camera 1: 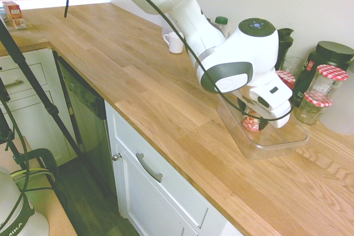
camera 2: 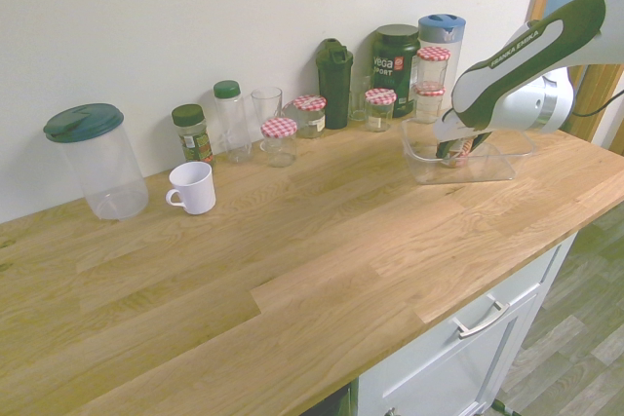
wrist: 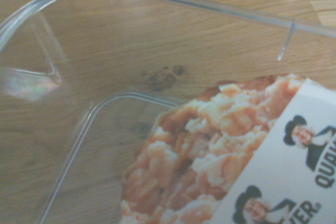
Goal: Put the cereal into the container
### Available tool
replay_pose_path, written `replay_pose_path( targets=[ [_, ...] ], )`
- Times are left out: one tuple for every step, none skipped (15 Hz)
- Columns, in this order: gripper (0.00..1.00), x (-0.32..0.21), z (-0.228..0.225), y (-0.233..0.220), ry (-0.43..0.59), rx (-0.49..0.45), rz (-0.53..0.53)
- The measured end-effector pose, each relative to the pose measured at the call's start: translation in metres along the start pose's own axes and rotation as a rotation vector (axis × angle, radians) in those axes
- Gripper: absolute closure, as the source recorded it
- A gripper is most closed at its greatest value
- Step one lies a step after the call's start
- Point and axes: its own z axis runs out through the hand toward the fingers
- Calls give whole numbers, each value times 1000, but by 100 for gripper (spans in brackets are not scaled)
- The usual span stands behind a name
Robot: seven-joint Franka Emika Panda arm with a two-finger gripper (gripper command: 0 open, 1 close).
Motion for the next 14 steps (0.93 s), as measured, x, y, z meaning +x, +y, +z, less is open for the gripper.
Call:
replay_pose_path(
  targets=[
    [0, -2, 2, 2, -16, -11, 0],
    [0, -2, 3, 5, -19, -21, -2],
    [0, 0, 2, 7, -24, -34, -2],
    [0, 0, 0, 8, -36, -46, 3],
    [0, 1, -4, 8, -49, -52, 10],
    [0, 5, -12, 6, -54, -54, 10],
    [0, 11, -26, 1, -52, -51, 11],
    [0, 18, -43, -6, -45, -40, 14],
    [0, 24, -63, -13, -35, -27, 10],
    [0, 29, -85, -22, -22, -12, 5],
    [0, 30, -104, -31, -10, -1, -2],
    [0, 28, -120, -39, -1, 10, -10],
    [0, 24, -131, -47, 6, 18, -17],
    [0, 18, -138, -54, 3, 29, -19]
  ],
)
